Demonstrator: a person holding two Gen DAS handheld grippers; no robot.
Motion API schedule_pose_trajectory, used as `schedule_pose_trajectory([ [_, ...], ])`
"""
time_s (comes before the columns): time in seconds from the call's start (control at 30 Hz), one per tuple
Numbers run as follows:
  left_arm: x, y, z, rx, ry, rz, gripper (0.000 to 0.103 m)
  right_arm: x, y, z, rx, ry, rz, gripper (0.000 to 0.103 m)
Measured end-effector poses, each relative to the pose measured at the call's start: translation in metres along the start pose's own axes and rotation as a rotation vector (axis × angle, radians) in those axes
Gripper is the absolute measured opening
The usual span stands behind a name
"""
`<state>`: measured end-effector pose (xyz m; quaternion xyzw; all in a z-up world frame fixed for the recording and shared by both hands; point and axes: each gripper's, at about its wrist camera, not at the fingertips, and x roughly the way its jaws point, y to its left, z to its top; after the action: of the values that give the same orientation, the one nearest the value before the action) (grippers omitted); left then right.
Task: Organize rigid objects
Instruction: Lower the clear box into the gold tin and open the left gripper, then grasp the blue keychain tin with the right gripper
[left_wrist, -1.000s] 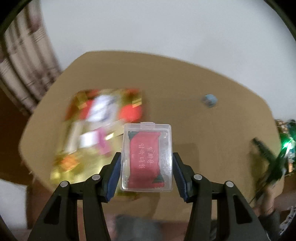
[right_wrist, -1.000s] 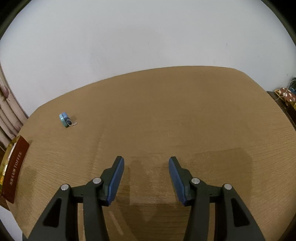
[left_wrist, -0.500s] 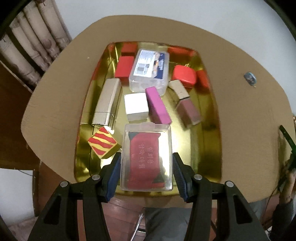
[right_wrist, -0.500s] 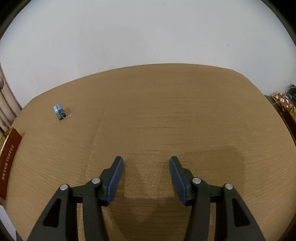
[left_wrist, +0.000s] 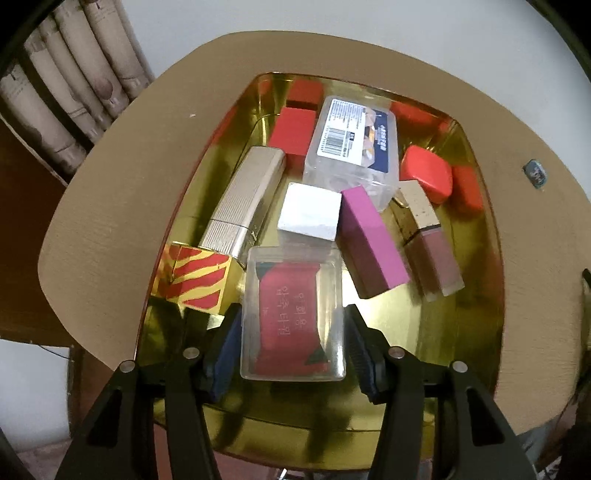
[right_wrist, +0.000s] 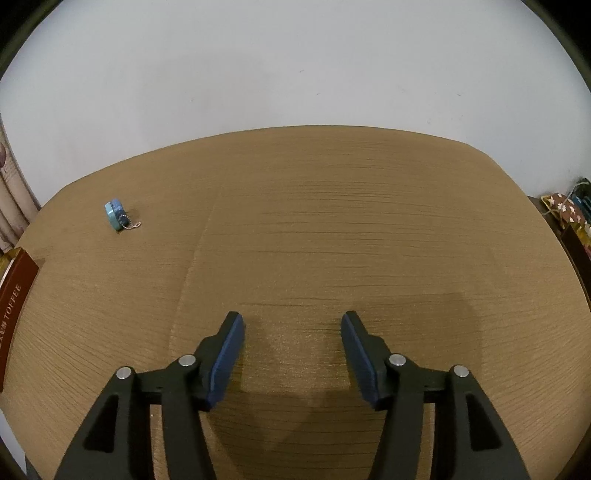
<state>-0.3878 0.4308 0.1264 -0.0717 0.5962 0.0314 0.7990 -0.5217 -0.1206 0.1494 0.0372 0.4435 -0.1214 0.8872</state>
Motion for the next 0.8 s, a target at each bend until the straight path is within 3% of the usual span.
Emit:
schedule_pose_trajectory([
  [0.27,-0.048,-0.003,-0.018,0.001,-0.118,-0.02,0.06,0.004,0.008,0.0,-0.02,0.007,-0.021,0.062],
  [0.37,-0.072,-0.007,-0.033,-0.022,-0.168,-0.066,0.064,0.004,0.019,0.002,-0.042,0.001,-0.035,0.062],
  [0.43,-0.088,-0.014,-0.05,-0.037,-0.208,-0.073,0.07,0.0,0.027,0.006,-0.052,-0.002,0.049,0.062],
  [0.5,-0.099,-0.021,-0.063,-0.045,-0.248,-0.073,0.071,-0.004,0.048,0.016,-0.105,0.007,0.095,0.062],
  [0.57,-0.109,-0.025,-0.08,-0.062,-0.299,-0.026,0.075,-0.008,0.078,0.029,-0.19,0.005,0.145,0.062],
  [0.7,-0.107,-0.023,-0.106,-0.102,-0.302,-0.034,0.078,-0.002,0.128,0.058,-0.307,0.021,0.206,0.062],
  [0.8,-0.1,-0.015,-0.123,-0.14,-0.306,-0.01,0.078,0.014,0.157,0.08,-0.376,0.023,0.189,0.062],
])
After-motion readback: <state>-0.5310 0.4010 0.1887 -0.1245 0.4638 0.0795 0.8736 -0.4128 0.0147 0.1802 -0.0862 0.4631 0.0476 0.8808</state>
